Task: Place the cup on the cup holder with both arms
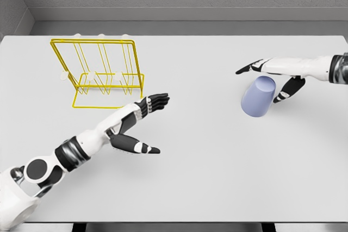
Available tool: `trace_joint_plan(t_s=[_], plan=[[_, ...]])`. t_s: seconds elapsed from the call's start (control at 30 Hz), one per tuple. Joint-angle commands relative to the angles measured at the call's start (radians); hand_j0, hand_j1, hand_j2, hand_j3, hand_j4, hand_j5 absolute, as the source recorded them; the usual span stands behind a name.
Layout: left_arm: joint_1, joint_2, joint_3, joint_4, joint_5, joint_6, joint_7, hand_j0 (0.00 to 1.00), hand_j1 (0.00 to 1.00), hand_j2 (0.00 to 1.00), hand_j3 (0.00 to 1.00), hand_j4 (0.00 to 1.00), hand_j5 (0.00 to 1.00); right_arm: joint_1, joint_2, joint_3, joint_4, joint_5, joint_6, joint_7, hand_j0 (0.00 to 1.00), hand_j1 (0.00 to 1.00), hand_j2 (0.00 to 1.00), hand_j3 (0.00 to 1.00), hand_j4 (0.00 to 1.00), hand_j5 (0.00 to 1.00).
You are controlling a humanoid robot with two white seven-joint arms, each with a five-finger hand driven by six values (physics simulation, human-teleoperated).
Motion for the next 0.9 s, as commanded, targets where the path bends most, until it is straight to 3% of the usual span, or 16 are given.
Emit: trace_joint_plan(t_s=[0.0, 0.1, 0.17, 0.37, 0.53, 0.87], plan=[[-0.002, 0.0, -0.051, 0.001, 0.041, 0.033, -0.006, 1.0, 1.0, 1.0, 1.0, 1.0, 1.0, 0.0, 0.0, 0.006, 0.0, -0.006, 0.002, 0.0, 1.0, 1.0, 1.0, 1.0, 1.0, 1.0], [-0.015, 0.0, -0.055, 0.019, 0.039, 0.031, -0.025, 1.0, 1.0, 1.0, 1.0, 1.0, 1.0, -0.002, 0.0, 0.006, 0.0, -0.005, 0.002, 0.0, 1.0, 1.0, 1.0, 1.0, 1.0, 1.0], [-0.023, 0.001, -0.052, 0.029, 0.041, 0.028, -0.108, 1.0, 1.0, 1.0, 1.0, 1.0, 1.0, -0.002, 0.0, 0.006, 0.0, 0.012, 0.002, 0.0, 1.0, 1.0, 1.0, 1.0, 1.0, 1.0], [-0.028, 0.003, -0.039, 0.032, 0.051, 0.027, -0.106, 1.0, 1.0, 1.0, 1.0, 1.0, 1.0, -0.003, 0.002, 0.023, 0.0, 0.015, 0.002, 0.0, 1.0, 1.0, 1.0, 1.0, 1.0, 1.0], [-0.044, -0.008, -0.04, 0.078, 0.151, 0.034, -0.106, 1.0, 1.0, 1.0, 1.0, 1.0, 1.0, -0.014, 0.003, 0.025, -0.003, 0.038, 0.002, 0.0, 1.0, 1.0, 1.0, 1.0, 1.0, 1.0], [-0.048, -0.046, -0.042, 0.095, 0.139, 0.033, -0.103, 1.0, 1.0, 1.0, 1.0, 1.0, 1.0, -0.041, 0.02, 0.057, -0.007, 0.058, 0.002, 0.0, 1.0, 1.0, 1.0, 1.0, 1.0, 1.0]])
